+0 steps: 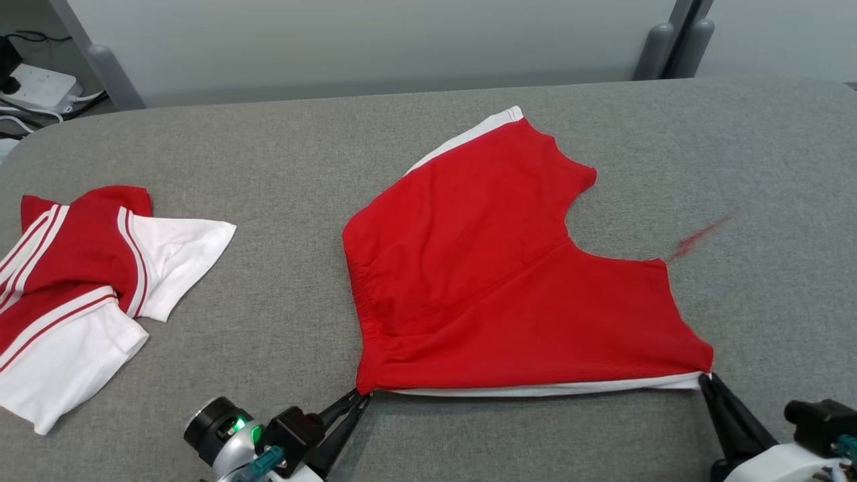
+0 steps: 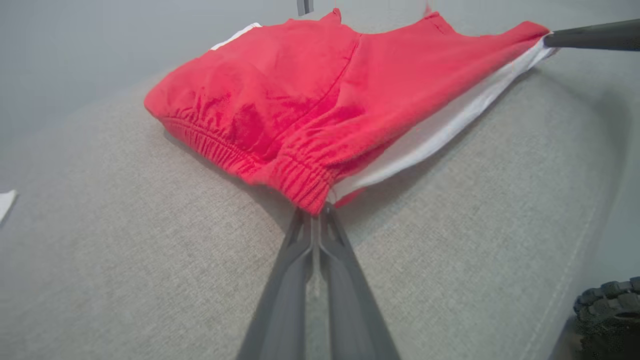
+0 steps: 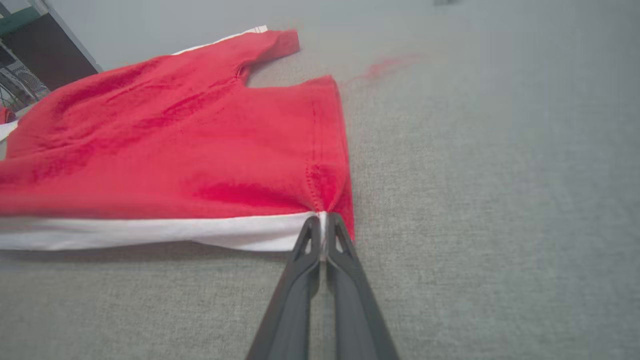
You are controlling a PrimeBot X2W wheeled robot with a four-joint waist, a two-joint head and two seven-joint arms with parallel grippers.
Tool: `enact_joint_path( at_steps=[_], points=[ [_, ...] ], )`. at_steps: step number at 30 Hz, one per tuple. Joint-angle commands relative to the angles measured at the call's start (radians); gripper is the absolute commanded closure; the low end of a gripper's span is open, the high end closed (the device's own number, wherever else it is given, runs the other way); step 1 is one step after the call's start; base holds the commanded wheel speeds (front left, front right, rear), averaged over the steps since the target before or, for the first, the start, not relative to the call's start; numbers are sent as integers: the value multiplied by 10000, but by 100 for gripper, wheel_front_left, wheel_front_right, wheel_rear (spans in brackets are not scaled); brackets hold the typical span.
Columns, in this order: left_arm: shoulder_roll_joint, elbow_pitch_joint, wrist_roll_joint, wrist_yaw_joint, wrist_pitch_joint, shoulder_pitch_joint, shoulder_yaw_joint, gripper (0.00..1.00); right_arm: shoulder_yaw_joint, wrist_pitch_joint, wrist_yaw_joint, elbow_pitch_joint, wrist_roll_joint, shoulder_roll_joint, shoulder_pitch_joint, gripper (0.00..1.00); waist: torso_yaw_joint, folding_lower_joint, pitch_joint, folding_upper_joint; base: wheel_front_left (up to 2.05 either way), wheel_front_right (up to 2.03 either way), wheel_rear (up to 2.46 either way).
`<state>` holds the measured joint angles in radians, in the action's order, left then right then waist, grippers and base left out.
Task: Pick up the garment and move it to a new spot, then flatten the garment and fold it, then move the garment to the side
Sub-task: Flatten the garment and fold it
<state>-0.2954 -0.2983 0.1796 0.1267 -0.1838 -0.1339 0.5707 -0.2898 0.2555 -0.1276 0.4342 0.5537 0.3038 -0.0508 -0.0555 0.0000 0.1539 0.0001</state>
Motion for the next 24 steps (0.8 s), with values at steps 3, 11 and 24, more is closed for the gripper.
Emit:
enact_joint_path(
  at_steps=[3,11,24],
  points=[
    [-569,1121,352,18,526,-300,-439,100,204,63,-31,-834,-188,543,224,100,-51,0,-23,-1,0,0,0],
    [-1552,4292,1231,-8,2691,437,-487,100,630,-149,-31,-2198,-188,1348,1179,100,-152,0,-169,-1,0,0,0],
    [-2083,7851,2279,-605,5267,1657,-434,100,2691,-1771,-31,-5234,-602,1202,3318,100,-290,0,-306,-1,0,0,0]
  ],
)
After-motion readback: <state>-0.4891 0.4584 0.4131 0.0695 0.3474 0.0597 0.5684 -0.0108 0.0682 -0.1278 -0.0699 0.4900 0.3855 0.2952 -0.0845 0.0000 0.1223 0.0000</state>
